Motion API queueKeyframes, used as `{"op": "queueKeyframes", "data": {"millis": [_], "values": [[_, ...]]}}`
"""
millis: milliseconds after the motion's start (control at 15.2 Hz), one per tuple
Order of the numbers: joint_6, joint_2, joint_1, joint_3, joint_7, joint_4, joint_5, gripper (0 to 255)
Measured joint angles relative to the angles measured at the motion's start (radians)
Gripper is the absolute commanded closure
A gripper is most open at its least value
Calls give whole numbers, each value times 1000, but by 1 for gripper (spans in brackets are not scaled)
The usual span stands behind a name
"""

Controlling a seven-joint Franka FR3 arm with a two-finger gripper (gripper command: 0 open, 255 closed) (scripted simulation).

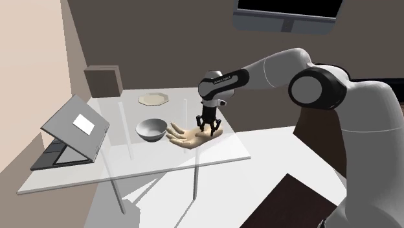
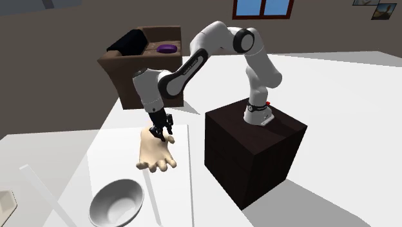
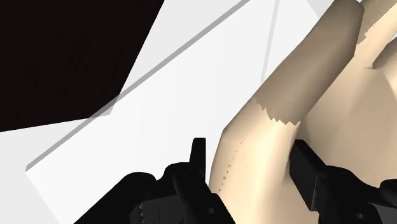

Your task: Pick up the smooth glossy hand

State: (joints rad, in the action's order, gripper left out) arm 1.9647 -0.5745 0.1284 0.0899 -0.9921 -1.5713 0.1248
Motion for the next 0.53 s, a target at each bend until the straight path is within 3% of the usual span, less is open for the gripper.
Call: {"op": "queueKeyframes", "data": {"millis": [528], "values": [[-81,39,2,1,-10,42,-1,255]]}}
